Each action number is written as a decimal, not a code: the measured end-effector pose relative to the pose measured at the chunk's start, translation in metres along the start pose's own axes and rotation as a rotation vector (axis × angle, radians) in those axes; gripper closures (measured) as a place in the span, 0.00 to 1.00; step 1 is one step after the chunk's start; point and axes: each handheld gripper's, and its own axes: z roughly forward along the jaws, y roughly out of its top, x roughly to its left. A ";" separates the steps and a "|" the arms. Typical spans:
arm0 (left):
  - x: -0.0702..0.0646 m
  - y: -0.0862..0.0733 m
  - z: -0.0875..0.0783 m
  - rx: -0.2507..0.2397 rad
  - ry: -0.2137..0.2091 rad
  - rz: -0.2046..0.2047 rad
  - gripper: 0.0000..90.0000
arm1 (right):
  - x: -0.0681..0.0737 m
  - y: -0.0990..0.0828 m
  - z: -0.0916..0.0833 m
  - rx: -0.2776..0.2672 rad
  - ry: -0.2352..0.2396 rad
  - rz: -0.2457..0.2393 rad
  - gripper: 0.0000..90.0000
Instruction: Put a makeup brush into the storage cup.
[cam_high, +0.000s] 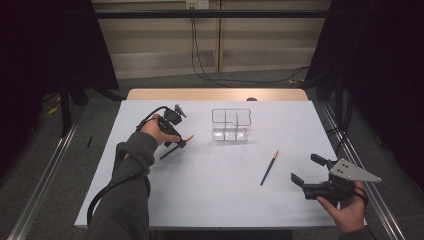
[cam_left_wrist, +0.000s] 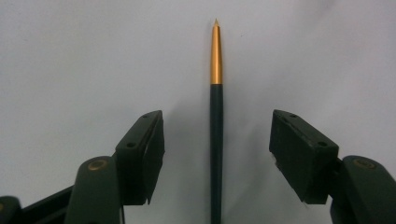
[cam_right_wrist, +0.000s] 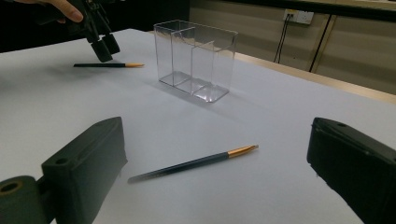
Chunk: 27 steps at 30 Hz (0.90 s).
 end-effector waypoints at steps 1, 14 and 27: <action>0.001 0.000 0.000 0.004 0.000 0.016 0.40 | 0.000 0.000 0.000 0.001 0.001 0.001 0.04; 0.000 -0.001 -0.001 0.010 -0.012 0.024 0.55 | -0.001 0.000 0.000 0.002 -0.002 -0.001 0.04; 0.000 -0.001 0.005 0.032 -0.039 0.004 0.68 | -0.001 0.000 0.000 0.003 -0.008 0.004 0.04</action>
